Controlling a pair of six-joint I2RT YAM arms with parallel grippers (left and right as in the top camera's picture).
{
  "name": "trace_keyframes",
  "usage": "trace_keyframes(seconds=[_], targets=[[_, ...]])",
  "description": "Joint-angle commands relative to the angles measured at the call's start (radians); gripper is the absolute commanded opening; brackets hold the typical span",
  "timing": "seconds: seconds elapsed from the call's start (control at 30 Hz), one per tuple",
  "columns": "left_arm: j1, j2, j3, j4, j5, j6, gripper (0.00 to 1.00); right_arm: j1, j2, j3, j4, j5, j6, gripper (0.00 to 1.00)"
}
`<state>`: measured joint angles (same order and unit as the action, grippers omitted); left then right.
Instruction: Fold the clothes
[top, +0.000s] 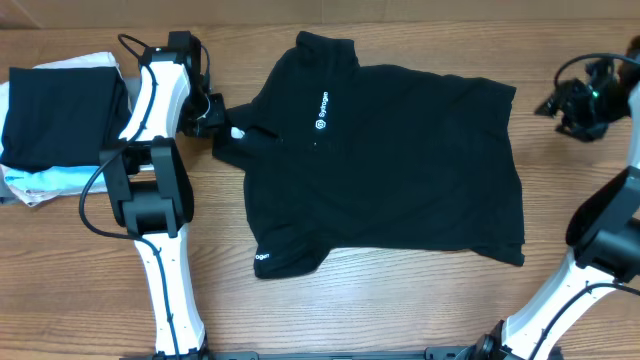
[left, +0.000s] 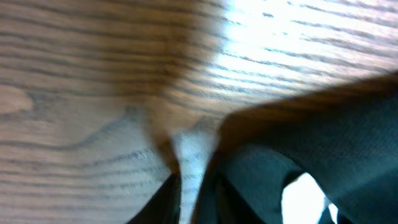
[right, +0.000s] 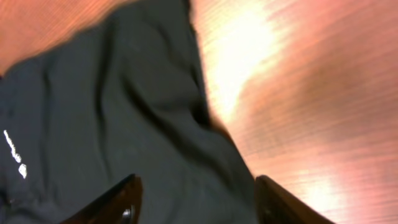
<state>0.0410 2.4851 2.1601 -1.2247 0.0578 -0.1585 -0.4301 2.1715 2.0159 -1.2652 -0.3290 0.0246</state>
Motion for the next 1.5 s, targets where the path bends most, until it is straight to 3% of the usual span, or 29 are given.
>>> trace_keyframes(seconds=[0.0,0.33,0.47,0.6,0.67,0.7,0.93,1.13,1.47], targets=[[-0.017,0.016,0.156,-0.052,0.082,-0.006,0.26,0.055,-0.033,0.0,0.068,0.04,-0.007,0.69],[-0.126,-0.008,0.64,-0.388,0.13,-0.011,0.31,0.086,0.133,0.0,0.311,0.011,-0.013,0.69],[-0.165,-0.008,0.698,-0.465,0.126,-0.01,0.3,0.086,0.214,0.0,0.366,0.012,-0.054,0.64],[-0.197,-0.008,0.697,-0.465,0.122,-0.011,0.26,0.099,0.252,0.0,0.382,0.012,-0.079,0.2],[-0.208,-0.008,0.697,-0.465,0.1,-0.017,0.23,0.111,0.259,0.0,0.39,0.014,-0.087,0.05],[-0.212,-0.008,0.697,-0.465,0.082,-0.026,0.21,0.117,0.259,0.0,0.396,0.014,-0.09,0.04],[-0.22,-0.007,0.693,-0.465,0.046,-0.048,0.18,0.143,0.259,0.036,0.407,0.053,-0.065,0.04],[-0.22,-0.006,0.69,-0.465,0.046,-0.06,0.19,0.145,0.267,0.063,0.444,0.249,-0.042,0.04],[-0.236,-0.006,0.69,-0.465,0.045,-0.112,0.19,0.148,0.264,0.141,0.444,0.183,-0.051,0.04]])
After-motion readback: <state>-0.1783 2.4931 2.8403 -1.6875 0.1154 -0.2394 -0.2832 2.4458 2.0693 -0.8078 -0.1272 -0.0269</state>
